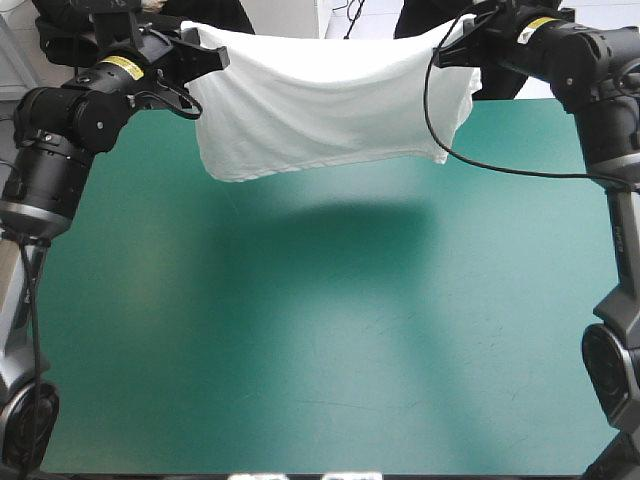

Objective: Fold the cloth

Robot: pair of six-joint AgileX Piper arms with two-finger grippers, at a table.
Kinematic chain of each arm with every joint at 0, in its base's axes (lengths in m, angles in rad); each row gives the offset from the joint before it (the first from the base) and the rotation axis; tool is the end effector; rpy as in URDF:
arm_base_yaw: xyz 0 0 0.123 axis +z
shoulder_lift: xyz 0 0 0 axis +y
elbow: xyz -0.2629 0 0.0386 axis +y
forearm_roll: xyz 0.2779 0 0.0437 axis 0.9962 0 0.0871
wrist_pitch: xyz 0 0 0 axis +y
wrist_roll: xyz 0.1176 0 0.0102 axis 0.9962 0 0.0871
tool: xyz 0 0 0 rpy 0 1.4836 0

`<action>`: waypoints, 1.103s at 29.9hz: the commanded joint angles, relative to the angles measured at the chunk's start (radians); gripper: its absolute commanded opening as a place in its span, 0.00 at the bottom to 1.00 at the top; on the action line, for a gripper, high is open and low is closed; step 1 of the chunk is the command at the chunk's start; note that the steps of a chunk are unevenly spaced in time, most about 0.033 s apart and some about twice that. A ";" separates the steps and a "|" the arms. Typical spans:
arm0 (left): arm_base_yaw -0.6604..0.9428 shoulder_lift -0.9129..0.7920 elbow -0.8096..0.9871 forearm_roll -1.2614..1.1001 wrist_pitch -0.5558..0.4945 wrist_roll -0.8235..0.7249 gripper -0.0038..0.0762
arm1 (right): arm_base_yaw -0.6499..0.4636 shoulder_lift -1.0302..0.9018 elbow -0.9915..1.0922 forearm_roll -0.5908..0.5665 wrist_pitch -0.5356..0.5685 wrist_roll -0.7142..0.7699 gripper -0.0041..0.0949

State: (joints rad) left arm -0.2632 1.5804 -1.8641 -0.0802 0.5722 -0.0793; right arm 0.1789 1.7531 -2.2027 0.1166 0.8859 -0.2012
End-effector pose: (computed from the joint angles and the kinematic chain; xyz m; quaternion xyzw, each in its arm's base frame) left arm 0.3958 -0.1119 0.4818 0.0587 0.7718 -0.1453 0.6162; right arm 0.4188 0.0865 0.4948 -0.1503 0.8039 0.0517 0.5732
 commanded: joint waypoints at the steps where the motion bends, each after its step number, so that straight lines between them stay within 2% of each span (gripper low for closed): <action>1: 0.024 0.043 -0.031 -0.051 0.021 -0.004 0.03 | -0.007 0.011 0.020 0.006 -0.025 -0.014 0.02; 5: 0.024 0.114 -0.031 -0.069 0.165 0.003 0.03 | -0.007 0.045 0.121 0.034 0.024 -0.014 0.02; 17: 0.022 0.155 -0.009 -0.110 0.619 0.050 0.03 | -0.007 0.065 0.347 0.138 0.333 -0.095 0.02; 22: 0.009 0.115 0.132 -0.127 0.669 0.052 0.03 | -0.007 0.044 0.429 0.141 0.363 -0.093 0.02; 33: -0.020 -0.059 0.603 -0.136 0.597 0.055 0.03 | -0.007 -0.127 0.847 0.160 0.363 -0.107 0.02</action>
State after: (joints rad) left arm -0.2772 1.6038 -1.3197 -0.1890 1.1950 -0.0228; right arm 0.1789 1.7228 -1.4336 0.2569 1.2242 -0.2868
